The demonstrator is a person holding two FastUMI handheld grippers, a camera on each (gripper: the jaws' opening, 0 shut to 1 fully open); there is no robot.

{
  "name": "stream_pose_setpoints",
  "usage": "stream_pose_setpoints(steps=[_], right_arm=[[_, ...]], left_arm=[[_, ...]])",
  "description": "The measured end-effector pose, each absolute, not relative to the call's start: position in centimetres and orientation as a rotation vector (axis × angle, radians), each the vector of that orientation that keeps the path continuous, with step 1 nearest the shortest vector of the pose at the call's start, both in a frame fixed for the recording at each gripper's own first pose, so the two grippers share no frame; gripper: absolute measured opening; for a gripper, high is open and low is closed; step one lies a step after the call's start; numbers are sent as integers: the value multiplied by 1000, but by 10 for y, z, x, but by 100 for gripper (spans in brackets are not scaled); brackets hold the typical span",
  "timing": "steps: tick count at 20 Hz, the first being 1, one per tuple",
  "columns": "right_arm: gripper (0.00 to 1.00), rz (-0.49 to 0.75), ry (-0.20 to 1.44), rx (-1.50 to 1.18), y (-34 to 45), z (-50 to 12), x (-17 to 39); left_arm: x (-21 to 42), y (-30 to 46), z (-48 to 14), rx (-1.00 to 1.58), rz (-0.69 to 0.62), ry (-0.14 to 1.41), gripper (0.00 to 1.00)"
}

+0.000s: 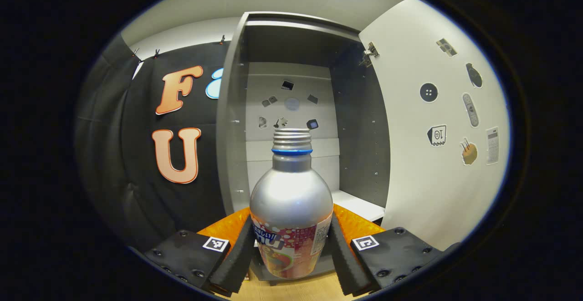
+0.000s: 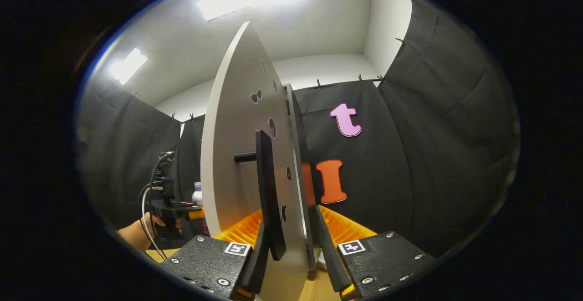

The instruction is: Open the cabinet door with the right hand, grasp the bottle in the cabinet with the left hand and place it on the coaster, then close the cabinet door with the right hand.

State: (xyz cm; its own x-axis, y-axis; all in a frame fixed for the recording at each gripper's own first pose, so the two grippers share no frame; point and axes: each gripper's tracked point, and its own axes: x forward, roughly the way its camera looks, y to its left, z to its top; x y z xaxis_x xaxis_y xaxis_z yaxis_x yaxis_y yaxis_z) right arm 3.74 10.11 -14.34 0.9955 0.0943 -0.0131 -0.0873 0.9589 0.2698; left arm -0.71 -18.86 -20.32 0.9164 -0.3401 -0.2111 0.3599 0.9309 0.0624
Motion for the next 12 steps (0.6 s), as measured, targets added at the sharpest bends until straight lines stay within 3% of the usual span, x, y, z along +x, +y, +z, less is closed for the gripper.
stream_pose_setpoints(steps=[2, 3, 12], right_arm=[[51, 99, 27, 261, 102, -143, 38], [56, 103, 29, 260, 102, -144, 38], [63, 120, 30, 304, 103, -144, 33]], left_arm=[[-20, -171, -206, 109, -355, 206, 83], [-25, -162, -209, 112, -349, 207, 83], [-64, -90, -257, 146, -298, 254, 84]])
